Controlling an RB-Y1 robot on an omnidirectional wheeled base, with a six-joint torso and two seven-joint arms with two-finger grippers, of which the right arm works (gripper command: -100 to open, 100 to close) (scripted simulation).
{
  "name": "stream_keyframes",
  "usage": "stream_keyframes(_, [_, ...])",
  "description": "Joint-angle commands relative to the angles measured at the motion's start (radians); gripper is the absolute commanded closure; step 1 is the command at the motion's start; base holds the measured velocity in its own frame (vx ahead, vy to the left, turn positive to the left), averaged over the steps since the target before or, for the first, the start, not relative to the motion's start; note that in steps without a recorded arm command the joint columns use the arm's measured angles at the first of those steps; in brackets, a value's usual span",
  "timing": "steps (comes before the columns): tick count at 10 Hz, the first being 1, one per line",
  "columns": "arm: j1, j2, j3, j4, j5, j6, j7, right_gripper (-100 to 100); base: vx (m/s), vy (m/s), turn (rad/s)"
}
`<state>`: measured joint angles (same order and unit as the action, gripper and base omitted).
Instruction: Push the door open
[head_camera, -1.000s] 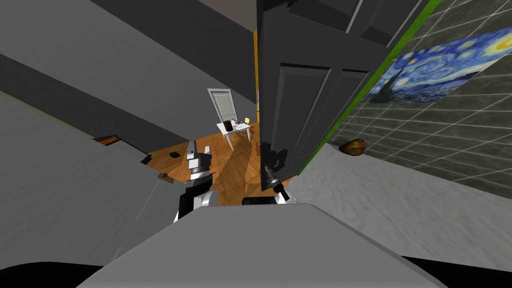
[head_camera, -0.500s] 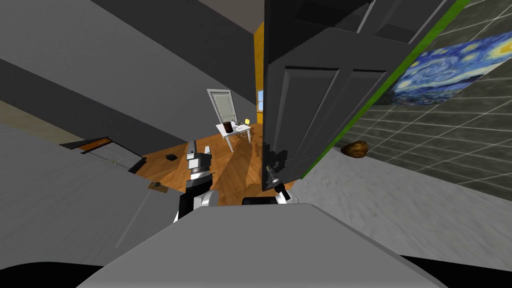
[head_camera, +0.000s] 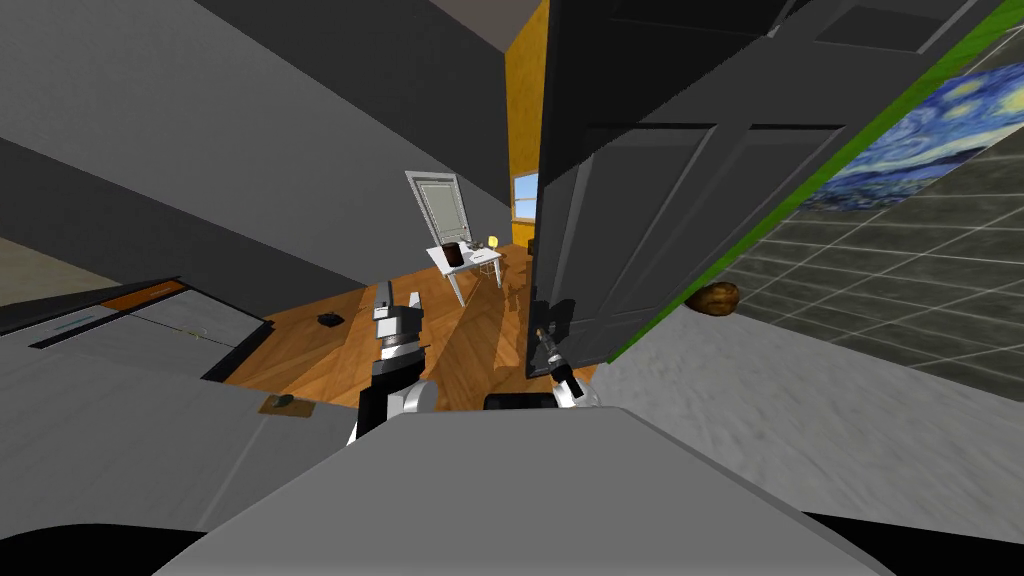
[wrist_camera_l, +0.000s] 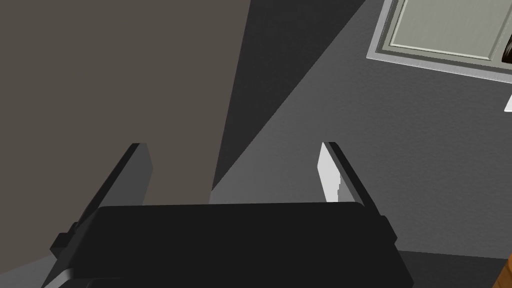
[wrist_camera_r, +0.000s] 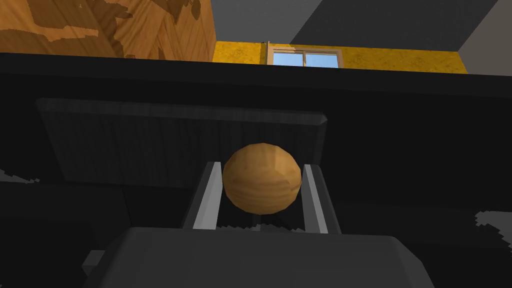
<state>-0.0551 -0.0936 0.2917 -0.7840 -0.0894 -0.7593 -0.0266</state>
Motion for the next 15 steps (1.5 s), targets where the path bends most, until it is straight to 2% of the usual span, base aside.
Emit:
stream_keyframes(1, [-0.017, -0.006, -0.015, 0.034, -0.006, -0.021, 0.001, 100, 0.010, -0.006, 0.005])
stream_keyframes(2, [-0.017, -0.006, -0.015, 0.034, -0.006, -0.021, 0.001, 100, -0.020, -0.016, 0.013])
stream_keyframes(3, [-0.020, -0.006, -0.038, 0.040, -0.014, -0.020, 0.008, 100, 0.080, 0.069, -0.072])
stream_keyframes(5, [-0.022, -0.006, -0.046, 0.041, -0.017, -0.020, 0.010, 100, 0.115, 0.079, -0.063])
stream_keyframes(9, [-0.031, -0.004, -0.104, 0.055, -0.037, -0.019, 0.027, 100, 0.136, 0.114, -0.070])
stream_keyframes(10, [-0.025, -0.004, -0.090, 0.050, -0.033, -0.015, 0.021, -100, -0.062, 0.094, -0.066])
stream_keyframes(15, [-0.022, 0.003, -0.084, 0.037, -0.033, -0.006, 0.017, -100, -0.222, 0.000, -0.029])
